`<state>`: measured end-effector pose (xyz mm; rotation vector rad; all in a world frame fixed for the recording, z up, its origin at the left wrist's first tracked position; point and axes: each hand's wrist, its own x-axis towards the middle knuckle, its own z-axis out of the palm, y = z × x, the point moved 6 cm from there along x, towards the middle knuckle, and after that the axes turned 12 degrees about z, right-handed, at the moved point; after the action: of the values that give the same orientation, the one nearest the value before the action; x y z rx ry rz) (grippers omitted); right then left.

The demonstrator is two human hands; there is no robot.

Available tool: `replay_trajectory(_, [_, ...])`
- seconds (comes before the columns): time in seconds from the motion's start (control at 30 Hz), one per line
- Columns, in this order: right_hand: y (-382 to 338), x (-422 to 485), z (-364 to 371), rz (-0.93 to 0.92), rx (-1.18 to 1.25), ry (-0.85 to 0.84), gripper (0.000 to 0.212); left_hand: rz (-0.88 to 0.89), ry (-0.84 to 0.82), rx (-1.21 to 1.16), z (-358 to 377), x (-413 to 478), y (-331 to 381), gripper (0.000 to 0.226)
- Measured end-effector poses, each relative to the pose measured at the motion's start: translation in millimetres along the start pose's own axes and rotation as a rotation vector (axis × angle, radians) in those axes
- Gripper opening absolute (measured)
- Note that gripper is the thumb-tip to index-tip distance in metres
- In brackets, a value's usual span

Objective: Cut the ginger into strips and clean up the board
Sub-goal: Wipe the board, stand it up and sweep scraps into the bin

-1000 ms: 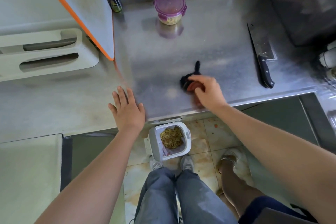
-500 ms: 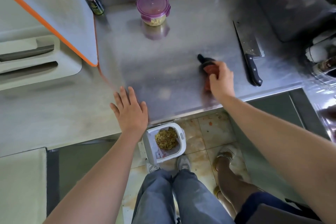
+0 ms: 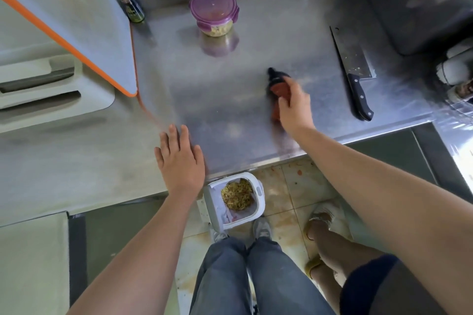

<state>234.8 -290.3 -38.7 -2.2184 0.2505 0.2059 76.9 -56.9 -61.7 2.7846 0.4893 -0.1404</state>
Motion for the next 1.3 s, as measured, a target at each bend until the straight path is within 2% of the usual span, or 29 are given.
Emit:
replay_trajectory(0.13, [-34.9,-52.0,54.2,-0.234,-0.106,-0.505,0.054,0.047,0.02,-0.01,-2.7,-2.5,-5.7,0.052])
replay_trajectory(0.17, [-36.5,-67.0,62.9,-0.281,-0.174,-0.586,0.052,0.06,0.024,-0.027,-3.5,-3.3,-6.6,0.051])
replay_trajectory(0.23, [-34.5,-90.4,67.6,-0.343,-0.235,-0.671,0.046,0.083,0.033,-0.054,-5.5,-7.1,-7.9,0.049])
replay_trajectory(0.4, [-18.7,-114.9,50.3,-0.289,-0.255,-0.803,0.039,0.079,0.04,-0.048,-11.7,-24.2,-12.5,0.045])
replay_trajectory(0.47, [-20.6,-115.2,40.7,-0.319,-0.296,-0.775,0.036,0.077,0.039,-0.038,-14.3,-31.7,-12.9,0.045])
replay_trajectory(0.6, [-29.2,-107.4,19.3,-0.44,-0.112,-0.39,0.046,0.041,-0.006,-0.035,-15.7,-44.7,-14.4,0.047])
replay_trajectory(0.63, [-25.4,-113.3,25.1,-0.491,-0.159,-0.4,0.048,0.026,-0.025,-0.04,-15.2,-47.5,-15.2,0.048])
replay_trajectory(0.73, [-1.3,-137.2,50.7,-0.567,-0.381,-0.59,0.041,0.01,-0.098,-0.047,-13.2,-53.2,-15.7,0.051])
replay_trajectory(0.8, [-7.8,-141.1,48.2,-0.65,-0.388,-0.541,0.033,0.011,-0.128,-0.043,-13.9,-54.8,-15.9,0.051])
replay_trajectory(0.87, [-30.9,-152.8,45.5,-0.862,-0.37,-0.474,0.029,0.013,-0.143,-0.054,-15.5,-55.1,-16.0,0.051])
replay_trajectory(0.93, [-40.0,-168.5,55.4,-1.08,-0.434,-0.488,0.028,0.012,-0.136,-0.072,-16.4,-55.5,-16.3,0.051])
replay_trajectory(1.0, [-24.6,-181.8,76.7,-1.253,-0.716,-0.481,0.04,0.011,-0.141,-0.075,-16.1,-56.6,-15.9,0.05])
replay_trajectory(1.1, [13.9,-179.4,92.1,-1.21,-1.205,-0.436,0.051,0.012,-0.158,-0.073,-15.3,-57.7,-17.7,0.05])
replay_trajectory(1.17, [32.6,-172.6,90.3,-1.053,-1.406,-0.553,0.044,0.027,-0.159,-0.074,-16.2,-57.7,-18.4,0.05])
replay_trajectory(1.23, [40.5,-166.9,84.0,-0.888,-1.388,-0.729,0.033,0.033,-0.157,-0.079,-16.8,-57.5,-17.8,0.049])
replay_trajectory(1.3, [26.6,-167.8,76.7,-0.862,-1.166,-0.848,0.027,0.029,-0.149,-0.081,-17.3,-56.5,-16.7,0.048])
